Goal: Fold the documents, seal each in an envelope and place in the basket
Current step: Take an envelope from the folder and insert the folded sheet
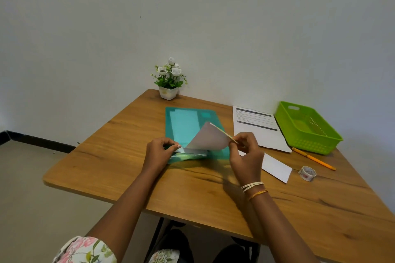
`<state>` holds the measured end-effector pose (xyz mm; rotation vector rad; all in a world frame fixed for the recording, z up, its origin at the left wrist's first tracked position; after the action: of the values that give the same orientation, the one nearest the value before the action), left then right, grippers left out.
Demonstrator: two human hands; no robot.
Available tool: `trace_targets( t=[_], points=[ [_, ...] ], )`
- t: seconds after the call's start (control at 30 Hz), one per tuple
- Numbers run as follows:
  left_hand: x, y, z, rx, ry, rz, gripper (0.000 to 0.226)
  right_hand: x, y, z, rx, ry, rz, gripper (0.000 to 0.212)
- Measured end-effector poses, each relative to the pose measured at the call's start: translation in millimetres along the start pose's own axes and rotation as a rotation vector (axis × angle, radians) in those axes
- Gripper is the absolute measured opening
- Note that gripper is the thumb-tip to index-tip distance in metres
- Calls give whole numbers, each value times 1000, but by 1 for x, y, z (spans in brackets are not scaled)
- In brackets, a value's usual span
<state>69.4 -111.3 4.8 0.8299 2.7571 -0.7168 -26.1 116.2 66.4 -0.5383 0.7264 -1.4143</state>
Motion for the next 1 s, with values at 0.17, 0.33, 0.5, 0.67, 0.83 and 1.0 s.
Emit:
trace_targets(
  t=[0.17,0.33,0.5,0.67,0.83,1.0],
  points=[
    [2,-3,0,-17,-12,5,4,-16,-38,19,37,-160,-253,16],
    [2,-1,-2,-38,-37,38,7,-33,-75,23,180,-289,-450,12],
    [0,5,-2,-134,67,8,42,-41,-97,20,469,-512,-554,7],
    [2,3,-5,-46,-32,71,19,-44,-87,-4,804,-600,-620,17],
    [1,3,-10,11,-109,84,28,-45,-46,-46,1039,-514,-598,48],
    [1,4,-11,24,-174,66,27,-48,-19,-70,1229,-305,-435,67]
  ],
)
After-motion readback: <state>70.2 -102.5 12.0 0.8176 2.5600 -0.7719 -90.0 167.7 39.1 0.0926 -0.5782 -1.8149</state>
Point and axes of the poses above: each hand's wrist, its own y-axis away from the middle knuckle, its own x-axis out of the palm, z = x × y, the point moved 2 cm from there along -y, towards the middle knuckle, and after that the axes turned 7 degrees about -z, right-handed, at the moved point
